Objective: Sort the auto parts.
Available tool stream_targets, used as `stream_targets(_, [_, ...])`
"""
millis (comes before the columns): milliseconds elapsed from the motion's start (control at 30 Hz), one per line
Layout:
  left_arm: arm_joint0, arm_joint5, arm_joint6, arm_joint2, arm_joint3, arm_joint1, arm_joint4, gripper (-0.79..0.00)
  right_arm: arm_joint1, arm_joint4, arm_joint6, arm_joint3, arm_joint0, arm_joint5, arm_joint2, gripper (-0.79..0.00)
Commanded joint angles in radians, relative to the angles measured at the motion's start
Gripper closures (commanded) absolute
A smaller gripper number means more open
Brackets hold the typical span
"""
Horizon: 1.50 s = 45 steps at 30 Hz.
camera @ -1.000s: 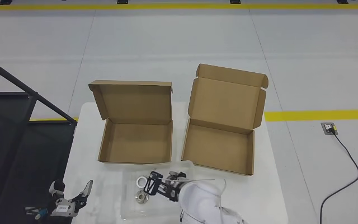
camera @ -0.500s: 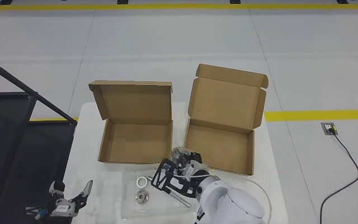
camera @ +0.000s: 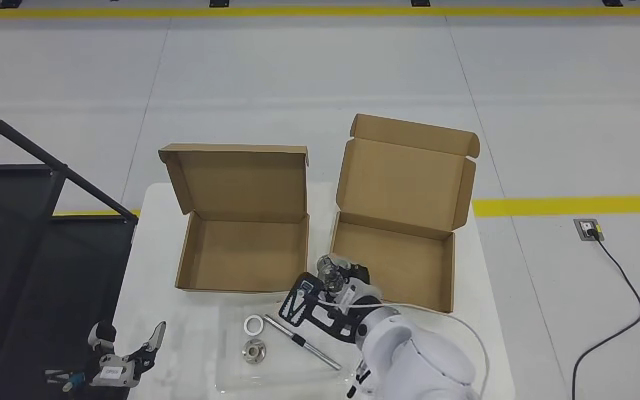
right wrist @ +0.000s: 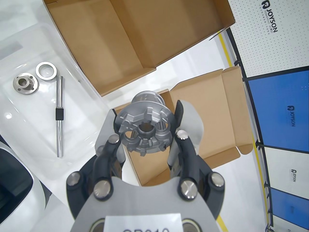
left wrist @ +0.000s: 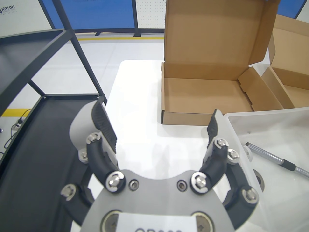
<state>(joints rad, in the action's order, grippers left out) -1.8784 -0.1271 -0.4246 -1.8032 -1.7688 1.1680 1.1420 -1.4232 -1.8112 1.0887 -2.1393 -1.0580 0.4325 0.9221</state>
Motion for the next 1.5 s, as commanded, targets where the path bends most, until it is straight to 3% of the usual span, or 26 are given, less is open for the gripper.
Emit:
stream_targets(0, [0.0, 0.0, 0.0, 0.0, 0.0, 0.0, 0.0, -0.785, -0.002, -0.002, -0.031, 0.038, 0.004, -0.026, 0.007, 0.0])
stream_targets(233, [0.0, 0.0, 0.0, 0.0, 0.0, 0.0, 0.0, -0.785, -0.005, 0.162, -0.129, 0.134, 0.058, -0.024, 0.131, 0.0])
stream_targets(467, [0.0, 0.0, 0.0, 0.0, 0.0, 0.0, 0.0, -0.785, 0.01, 0.396, -0.24, 0.208, 0.059, 0.071, 0.298, 0.0])
stream_targets(633, [0.0, 0.0, 0.0, 0.0, 0.0, 0.0, 0.0, -0.785, 0.031, 0.584, -0.352, 0.275, 0.044, 0.253, 0.421, 0.0])
stream_targets(833, [0.0, 0.0, 0.0, 0.0, 0.0, 0.0, 0.0, -0.785, 0.061, 0.771, -0.526, 0.413, 0.051, 0.567, 0.529, 0.0])
stream_targets(1200, [0.0, 0.0, 0.0, 0.0, 0.0, 0.0, 0.0, -0.785, 0.145, 0.753, -0.771, 0.57, 0.127, 0.58, 0.423, 0.0])
stream_targets(1367, [0.0, 0.0, 0.0, 0.0, 0.0, 0.0, 0.0, -0.785, 0.167, 0.723, -0.756, 0.658, 0.177, 0.58, 0.406, 0.0])
stream_targets(1467, [0.0, 0.0, 0.0, 0.0, 0.0, 0.0, 0.0, -0.785, 0.17, 0.726, -0.679, 0.695, 0.206, 0.534, 0.388, 0.0])
